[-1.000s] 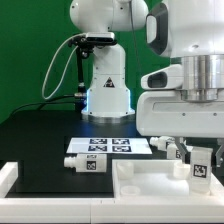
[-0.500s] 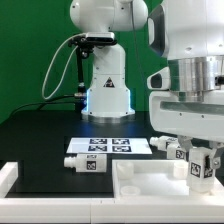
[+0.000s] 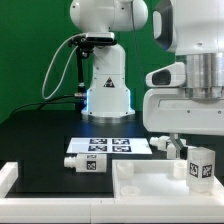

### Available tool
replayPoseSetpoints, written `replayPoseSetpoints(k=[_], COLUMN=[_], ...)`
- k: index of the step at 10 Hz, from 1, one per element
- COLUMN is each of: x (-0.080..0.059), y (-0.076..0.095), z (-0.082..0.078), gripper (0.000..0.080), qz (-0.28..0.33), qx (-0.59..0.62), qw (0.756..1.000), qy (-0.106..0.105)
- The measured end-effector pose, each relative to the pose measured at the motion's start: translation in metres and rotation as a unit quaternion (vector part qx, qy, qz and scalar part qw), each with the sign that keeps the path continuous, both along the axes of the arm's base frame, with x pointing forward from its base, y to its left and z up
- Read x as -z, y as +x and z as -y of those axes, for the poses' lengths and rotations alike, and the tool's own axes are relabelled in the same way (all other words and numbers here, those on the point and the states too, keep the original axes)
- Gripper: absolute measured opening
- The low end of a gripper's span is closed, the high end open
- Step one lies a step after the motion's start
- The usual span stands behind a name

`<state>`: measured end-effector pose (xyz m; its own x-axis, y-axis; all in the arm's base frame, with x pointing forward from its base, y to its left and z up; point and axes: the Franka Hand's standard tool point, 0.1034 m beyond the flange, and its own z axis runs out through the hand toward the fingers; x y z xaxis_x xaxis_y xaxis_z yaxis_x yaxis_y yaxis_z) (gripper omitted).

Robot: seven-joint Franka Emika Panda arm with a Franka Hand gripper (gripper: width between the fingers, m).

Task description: Assemble one leg

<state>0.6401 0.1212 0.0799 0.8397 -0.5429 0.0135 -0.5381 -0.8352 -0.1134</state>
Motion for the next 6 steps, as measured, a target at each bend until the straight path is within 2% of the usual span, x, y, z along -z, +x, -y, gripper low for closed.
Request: replayPoseSetpoints(k=[2, 6], x=[0.0005, -0.0024], y=[-0.0003, 0.0028], z=[-0.0002, 0.0023], gripper=[0.0647, 0.0649], qz=[0.000, 0.019], qx=[-0.002, -0.195], qw=[1.000, 0.980], qy=[0.000, -0.040])
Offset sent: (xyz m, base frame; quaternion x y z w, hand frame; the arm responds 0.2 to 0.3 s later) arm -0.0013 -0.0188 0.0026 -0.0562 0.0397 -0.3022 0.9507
